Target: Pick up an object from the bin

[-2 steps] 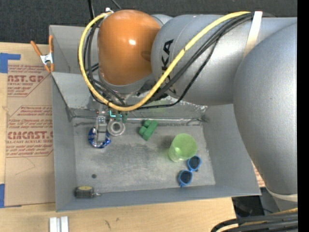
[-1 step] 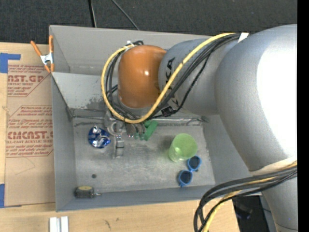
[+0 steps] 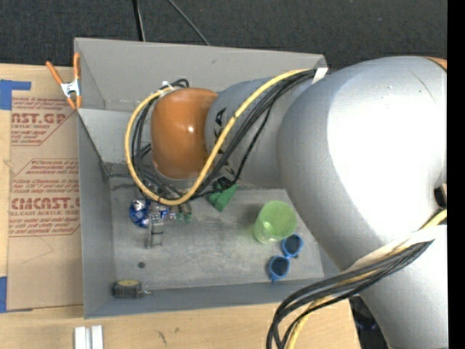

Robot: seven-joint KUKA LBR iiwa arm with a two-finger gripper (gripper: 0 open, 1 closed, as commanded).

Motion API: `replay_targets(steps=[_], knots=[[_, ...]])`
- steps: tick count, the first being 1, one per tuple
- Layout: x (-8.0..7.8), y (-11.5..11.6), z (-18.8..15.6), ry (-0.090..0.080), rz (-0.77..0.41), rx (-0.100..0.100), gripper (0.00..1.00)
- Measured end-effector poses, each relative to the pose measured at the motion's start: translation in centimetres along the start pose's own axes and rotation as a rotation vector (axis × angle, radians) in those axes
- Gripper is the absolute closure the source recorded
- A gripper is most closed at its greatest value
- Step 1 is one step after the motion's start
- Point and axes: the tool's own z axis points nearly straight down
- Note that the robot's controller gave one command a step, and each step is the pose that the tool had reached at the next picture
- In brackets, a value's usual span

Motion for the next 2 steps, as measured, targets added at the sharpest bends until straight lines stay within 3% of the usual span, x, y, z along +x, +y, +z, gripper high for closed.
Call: replay_targets(steps=[1,2], knots=[[-0.2,-0.1,-0.5,-0.005,0.002,-0.001,1.00],[0.4,-1.7,-25.2,-0.012,-0.413,0.002,1.00]])
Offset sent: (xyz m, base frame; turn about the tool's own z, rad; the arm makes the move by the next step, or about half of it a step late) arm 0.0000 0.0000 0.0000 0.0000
